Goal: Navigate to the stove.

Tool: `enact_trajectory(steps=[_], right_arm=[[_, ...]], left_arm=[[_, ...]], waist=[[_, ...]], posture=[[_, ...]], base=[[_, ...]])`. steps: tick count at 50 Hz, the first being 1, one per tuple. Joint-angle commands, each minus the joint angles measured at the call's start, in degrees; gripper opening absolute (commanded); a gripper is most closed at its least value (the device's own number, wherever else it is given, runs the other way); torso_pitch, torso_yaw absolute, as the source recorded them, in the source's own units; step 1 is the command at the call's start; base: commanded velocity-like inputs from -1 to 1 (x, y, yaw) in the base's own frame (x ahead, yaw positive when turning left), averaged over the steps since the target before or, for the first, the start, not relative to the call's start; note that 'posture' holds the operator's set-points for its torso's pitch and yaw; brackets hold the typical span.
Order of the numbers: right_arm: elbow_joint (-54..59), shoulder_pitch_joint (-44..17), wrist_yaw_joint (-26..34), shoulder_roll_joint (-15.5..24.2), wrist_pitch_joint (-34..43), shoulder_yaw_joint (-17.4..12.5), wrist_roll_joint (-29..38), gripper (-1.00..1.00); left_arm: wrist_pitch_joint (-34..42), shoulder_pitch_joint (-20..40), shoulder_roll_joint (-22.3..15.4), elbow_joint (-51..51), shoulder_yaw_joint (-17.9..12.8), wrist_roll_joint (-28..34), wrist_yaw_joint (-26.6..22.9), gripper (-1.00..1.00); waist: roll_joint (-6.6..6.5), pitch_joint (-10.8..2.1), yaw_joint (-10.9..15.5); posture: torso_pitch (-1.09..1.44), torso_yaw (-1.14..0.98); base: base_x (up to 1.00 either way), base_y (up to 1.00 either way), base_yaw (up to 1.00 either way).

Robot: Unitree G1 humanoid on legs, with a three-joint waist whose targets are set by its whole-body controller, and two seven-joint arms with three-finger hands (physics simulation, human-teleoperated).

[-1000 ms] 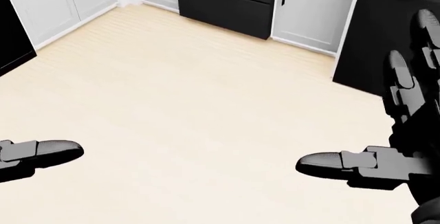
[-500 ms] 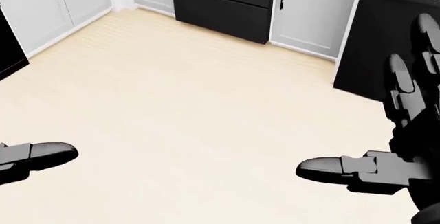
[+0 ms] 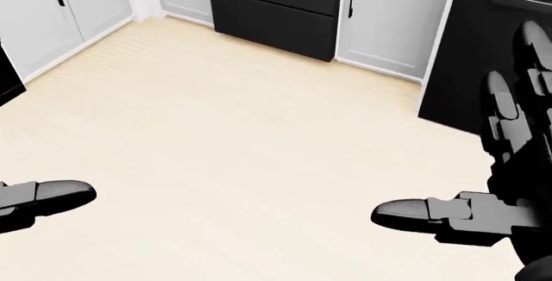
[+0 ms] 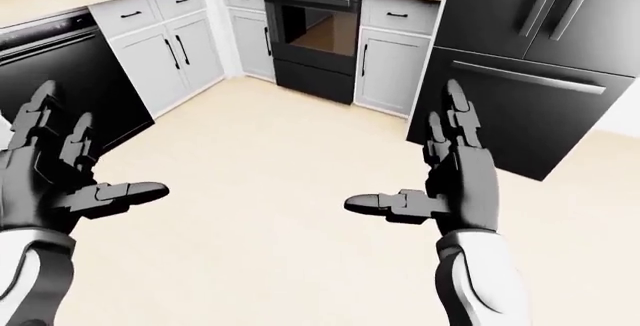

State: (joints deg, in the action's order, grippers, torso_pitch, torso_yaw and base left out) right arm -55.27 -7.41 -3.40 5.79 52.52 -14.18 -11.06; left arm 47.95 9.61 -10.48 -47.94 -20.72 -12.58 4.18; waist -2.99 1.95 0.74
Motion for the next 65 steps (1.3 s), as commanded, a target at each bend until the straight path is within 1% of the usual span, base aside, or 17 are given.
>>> enact_trajectory(steps=[1,8,9,17,21,22,30,34,35,37,43,47,48,56,60,61,65], right_arm=[[-2.15,-1.05,-0.23,0.5,-2.35,-0.6,0.42,1.0],[-2.3,-1.38,-0.23,0.54,-1.86,-0.74,0.42,1.0],[-2.31,-1.5,-0.18,0.59,-1.75,-0.94,0.32,1.0],[-2.0,-2.17,-0.38,0.86,-1.37,-1.25,0.0,1.0],[-1.5,-1.99,-0.36,0.82,-2.18,-1.18,-0.03,1.0],[-1.65,-2.26,-0.6,0.83,-1.96,-1.46,-0.2,1.0],[-1.68,-1.89,-0.64,0.92,-2.0,-1.02,-0.14,1.0],[-1.46,-1.63,-0.54,0.87,-2.32,-0.85,0.05,1.0],[-1.54,-1.59,-0.52,0.84,-2.31,-0.87,0.04,1.0],[-1.32,-1.51,-0.41,0.83,-2.56,-0.88,0.1,1.0],[-1.65,-1.56,-0.42,0.79,-2.26,-0.89,0.19,1.0],[-1.59,-1.27,-0.31,0.74,-2.54,-0.76,0.37,1.0],[-1.64,-1.3,-0.34,0.7,-2.47,-0.75,0.38,1.0],[-1.89,-1.41,-0.28,0.6,-2.19,-0.78,0.53,1.0],[-2.03,-1.67,-0.31,0.69,-1.81,-0.95,0.41,1.0],[-1.93,-1.69,-0.25,0.74,-1.88,-1.1,0.37,1.0],[-1.77,-1.71,-0.21,0.8,-2.0,-1.02,0.34,1.0]], left_arm=[[-2.04,1.34,-0.4,-2.2,0.23,-0.26,-0.33,1.0],[-1.64,1.52,-0.47,-2.43,0.23,-0.32,-0.38,1.0],[-1.79,1.58,-0.41,-2.29,0.21,-0.31,-0.37,1.0],[-1.66,1.87,-0.48,-2.23,0.7,-0.02,-0.32,1.0],[-1.56,1.93,-0.39,-2.28,0.89,0.16,-0.34,1.0],[-1.91,1.83,-0.35,-2.05,1.03,0.32,-0.47,1.0],[-1.69,1.66,-0.15,-2.4,1.08,0.43,-0.48,1.0],[-2.08,1.53,-0.06,-2.12,1.12,0.62,-0.6,1.0],[-2.3,1.51,-0.03,-1.89,1.2,0.7,-0.65,1.0],[-2.21,1.58,0.0,-1.89,1.11,0.64,-0.65,1.0],[-1.92,1.6,-0.09,-2.13,0.87,0.47,-0.69,1.0],[-1.97,1.26,0.01,-2.38,1.0,0.53,-0.74,1.0],[-2.25,1.3,0.01,-2.07,1.02,0.6,-0.8,1.0],[-2.22,1.25,0.02,-2.15,0.86,0.51,-0.86,1.0],[-1.74,1.41,-0.03,-2.49,0.88,0.44,-0.75,1.0],[-1.32,1.5,-0.04,-2.81,0.77,0.28,-0.7,1.0],[-1.57,1.58,-0.01,-2.52,1.03,0.46,-0.68,1.0]], waist=[[0.14,-0.72,-0.17],[7.75,-1.51,0.1],[4.96,-0.63,-0.62],[2.79,0.26,-0.95],[-3.27,-1.35,-1.22],[-0.37,-0.52,-0.52],[2.1,-0.16,0.01],[7.95,-1.52,0.09],[5.04,-0.77,-0.5],[6.09,-0.62,-0.62],[2.75,0.27,-0.95],[-3.4,-1.41,-1.19],[-0.41,-0.45,-0.5],[2.12,-0.26,0.03],[8.08,-1.59,0.06],[5.0,-0.72,-0.55],[5.27,-0.65,-0.68]], posture=[[0.0,0.0],[0.0,0.0],[0.0,0.0],[0.0,0.0],[0.0,0.0],[0.0,0.0],[0.0,0.0],[0.0,0.0],[0.0,0.0],[0.0,0.0],[0.0,0.0],[0.0,0.0],[0.0,0.0],[0.0,0.0],[0.0,0.0],[0.0,0.0],[0.0,0.0]], base=[[0.18,0.0,0.0],[0.18,0.0,0.0],[0.18,0.0,0.0],[0.18,0.0,0.0],[0.18,0.0,0.0],[0.18,0.0,0.0],[0.18,0.0,0.0],[0.19,0.0,0.0],[0.18,0.0,0.0],[0.18,0.0,0.0],[0.18,0.0,0.0],[0.18,0.0,0.0],[0.18,0.0,0.0],[0.18,0.0,0.0],[0.17,0.0,0.0],[0.17,0.0,0.0],[0.18,0.0,0.0]])
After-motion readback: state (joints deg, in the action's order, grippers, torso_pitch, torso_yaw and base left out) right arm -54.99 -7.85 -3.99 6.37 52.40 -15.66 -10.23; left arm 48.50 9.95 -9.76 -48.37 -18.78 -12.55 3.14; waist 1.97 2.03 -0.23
